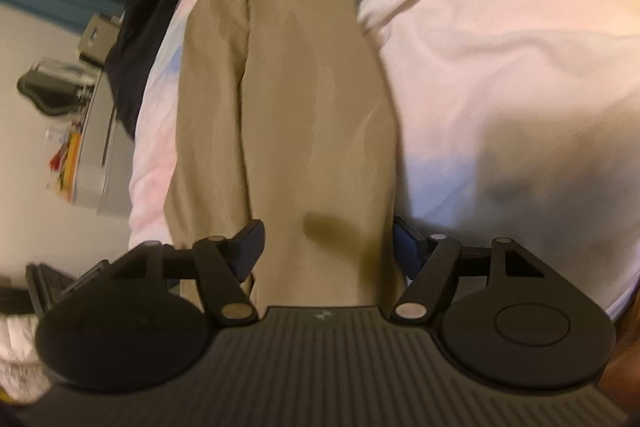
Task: Fold clothes
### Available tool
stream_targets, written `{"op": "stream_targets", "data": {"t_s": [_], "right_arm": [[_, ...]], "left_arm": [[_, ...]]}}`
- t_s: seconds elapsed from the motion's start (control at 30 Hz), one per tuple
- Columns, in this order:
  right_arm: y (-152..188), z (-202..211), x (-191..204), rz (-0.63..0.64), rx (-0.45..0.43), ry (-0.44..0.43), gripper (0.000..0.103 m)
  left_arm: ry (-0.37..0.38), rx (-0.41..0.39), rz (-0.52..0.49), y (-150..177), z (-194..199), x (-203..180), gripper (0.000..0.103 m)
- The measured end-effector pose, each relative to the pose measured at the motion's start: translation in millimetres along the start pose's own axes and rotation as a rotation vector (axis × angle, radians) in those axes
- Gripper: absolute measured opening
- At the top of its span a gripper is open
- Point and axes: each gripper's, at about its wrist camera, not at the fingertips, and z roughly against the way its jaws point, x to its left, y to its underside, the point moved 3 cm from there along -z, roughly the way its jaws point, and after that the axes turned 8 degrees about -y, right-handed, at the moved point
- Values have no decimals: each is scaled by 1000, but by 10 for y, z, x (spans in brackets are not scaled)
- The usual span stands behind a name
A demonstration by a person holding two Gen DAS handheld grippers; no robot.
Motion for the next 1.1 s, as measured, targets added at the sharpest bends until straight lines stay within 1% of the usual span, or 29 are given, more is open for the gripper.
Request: {"op": "stream_targets", "data": {"t_s": [0.03, 0.07, 0.1, 0.17, 0.23, 0.27, 0.3, 0.37, 0.4, 0.5, 0.6, 0.67, 0.77, 0.8, 0.83, 0.87, 0.9, 0.93, 0.97, 1.0, 1.03, 1.07, 1.1], "right_arm": [[29, -10, 18, 6, 14, -2, 70], [66, -9, 44, 18, 26, 1, 70], [106, -3, 74, 31, 38, 3, 70], [153, -7, 128, 52, 65, 1, 69], [186, -3, 186, 83, 87, 9, 69], [202, 8, 216, 103, 94, 17, 69], [204, 38, 251, 132, 82, 36, 69], [206, 85, 271, 139, 64, 19, 69], [201, 85, 250, 129, 61, 26, 70], [184, 60, 180, 101, 60, 58, 70], [195, -17, 140, 103, 86, 97, 69], [230, -76, 161, 127, 111, 107, 69], [307, -151, 209, 158, 160, 87, 70], [324, -157, 235, 178, 167, 92, 70], [341, -162, 262, 199, 174, 97, 70], [358, -162, 289, 216, 175, 103, 69], [376, -163, 316, 234, 176, 109, 65], [396, -152, 334, 257, 168, 138, 44], [415, -141, 353, 280, 160, 167, 32], [427, -120, 379, 295, 154, 175, 29], [439, -99, 406, 309, 148, 181, 18], [451, -77, 432, 323, 142, 188, 10], [453, 1, 455, 326, 124, 179, 10]], "left_arm": [[19, 18, -32, 46, -4, -50, 75], [31, 26, -42, 78, 17, -59, 74], [44, 33, -53, 110, 38, -67, 70], [69, 48, -74, 174, 80, -84, 68], [86, 45, -98, 248, 119, -124, 61], [102, 38, -113, 181, 60, -136, 56], [126, 37, -132, 208, 86, -155, 46], [173, 35, -170, 262, 135, -192, 48], [156, 52, -182, 280, 109, -209, 53], [52, 111, -121, 335, -15, -152, 53], [37, 151, -34, 307, -86, -45, 54], [47, 164, -41, 330, -86, -65, 55], [88, 218, -110, 410, -126, -191, 55], [86, 217, -136, 428, -143, -234, 53], [71, 208, -147, 470, -102, -249, 43], [58, 199, -157, 509, -64, -262, 40], [63, 195, -150, 513, -60, -262, 38], [62, 188, -143, 515, -47, -255, 32], [62, 181, -138, 516, -29, -250, 27], [64, 174, -135, 511, -16, -249, 17], [66, 162, -132, 486, -24, -276, 10], [77, 140, -127, 469, 19, -277, 8], [89, 117, -123, 453, 64, -278, 7]]}}
